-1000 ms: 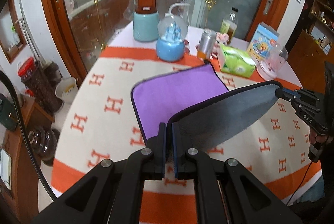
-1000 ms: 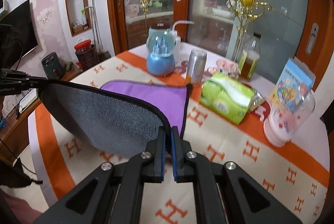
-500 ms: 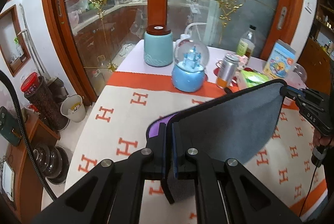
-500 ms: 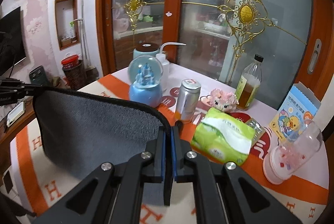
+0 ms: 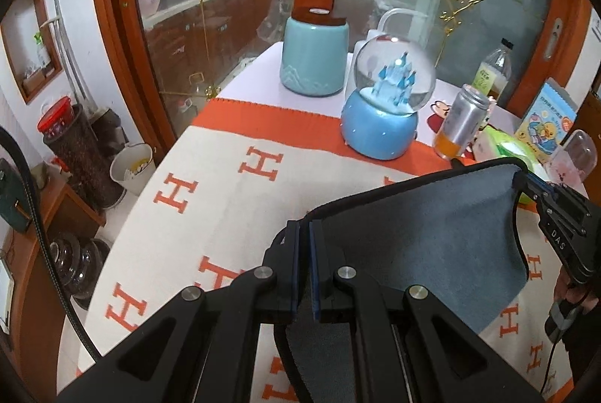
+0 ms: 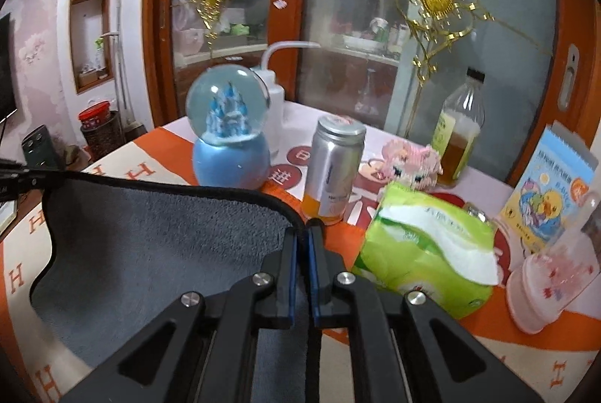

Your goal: Fold towel

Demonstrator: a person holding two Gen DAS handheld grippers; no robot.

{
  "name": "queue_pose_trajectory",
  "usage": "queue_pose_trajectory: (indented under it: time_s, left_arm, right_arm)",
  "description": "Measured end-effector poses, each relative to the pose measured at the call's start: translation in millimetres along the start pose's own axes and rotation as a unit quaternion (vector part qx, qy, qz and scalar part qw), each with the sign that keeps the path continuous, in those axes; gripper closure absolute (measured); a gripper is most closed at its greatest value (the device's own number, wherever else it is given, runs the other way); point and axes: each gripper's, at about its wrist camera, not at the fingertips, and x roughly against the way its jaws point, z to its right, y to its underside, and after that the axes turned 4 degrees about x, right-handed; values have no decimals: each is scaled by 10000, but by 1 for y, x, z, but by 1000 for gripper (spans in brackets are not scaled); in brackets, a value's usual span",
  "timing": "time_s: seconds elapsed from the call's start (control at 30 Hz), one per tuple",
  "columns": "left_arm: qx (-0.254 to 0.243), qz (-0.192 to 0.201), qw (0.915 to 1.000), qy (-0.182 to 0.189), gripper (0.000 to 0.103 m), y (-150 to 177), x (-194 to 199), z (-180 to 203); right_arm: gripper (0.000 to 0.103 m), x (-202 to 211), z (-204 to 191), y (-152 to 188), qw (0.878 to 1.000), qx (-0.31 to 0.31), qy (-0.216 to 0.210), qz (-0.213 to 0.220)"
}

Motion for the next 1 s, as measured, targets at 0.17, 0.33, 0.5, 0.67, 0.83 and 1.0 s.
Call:
queue_pose_trajectory:
  time_s: [0.17, 0.33, 0.5, 0.67, 0.83, 1.0]
  left_arm:
    - [23, -29, 9997, -227, 96, 5, -14, 2]
    - [36, -89, 9995, -285, 86, 9, -15, 4]
    - [200, -127, 9990, -369, 75, 17, -3, 3]
    - [339, -239, 9982, -422, 66, 30, 10, 3]
    - [528, -293, 9970, -491, 46, 50, 33, 4]
    - [379, -264, 9974, -558, 37, 72, 60, 15]
  right_arm:
    - [84, -12, 0, 3, 9997, -159, -100, -156]
    - [57, -11, -2, 4, 9996, -208, -106, -128]
    - [50, -5, -1, 4, 9992, -358, -79, -144]
    - [38, 10, -1, 6, 9987, -477, -102, -118]
    - [31, 29, -3, 15, 9980, -580, -124, -210]
    - [27, 54, -4, 36, 9964, -759, -233, -311]
